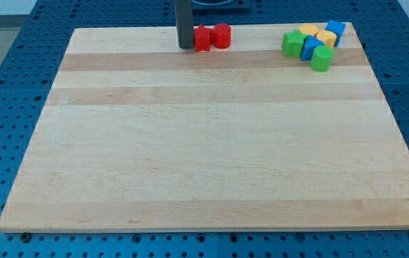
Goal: Place your arm to the bottom left of the green circle
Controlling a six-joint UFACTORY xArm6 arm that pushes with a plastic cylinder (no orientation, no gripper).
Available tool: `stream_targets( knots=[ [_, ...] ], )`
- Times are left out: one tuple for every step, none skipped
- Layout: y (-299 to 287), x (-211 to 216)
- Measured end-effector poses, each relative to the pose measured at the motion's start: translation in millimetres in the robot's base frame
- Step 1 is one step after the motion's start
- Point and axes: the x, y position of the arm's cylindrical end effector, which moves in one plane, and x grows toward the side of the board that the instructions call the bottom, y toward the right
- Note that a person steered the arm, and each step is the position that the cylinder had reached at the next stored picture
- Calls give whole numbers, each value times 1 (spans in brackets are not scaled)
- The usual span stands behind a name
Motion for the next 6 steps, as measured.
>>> stream_targets(
  knots=[
    [-1, 0],
    [-1, 24],
    [0, 63],
    [30, 92],
    [72, 124],
    [131, 149]
  ],
)
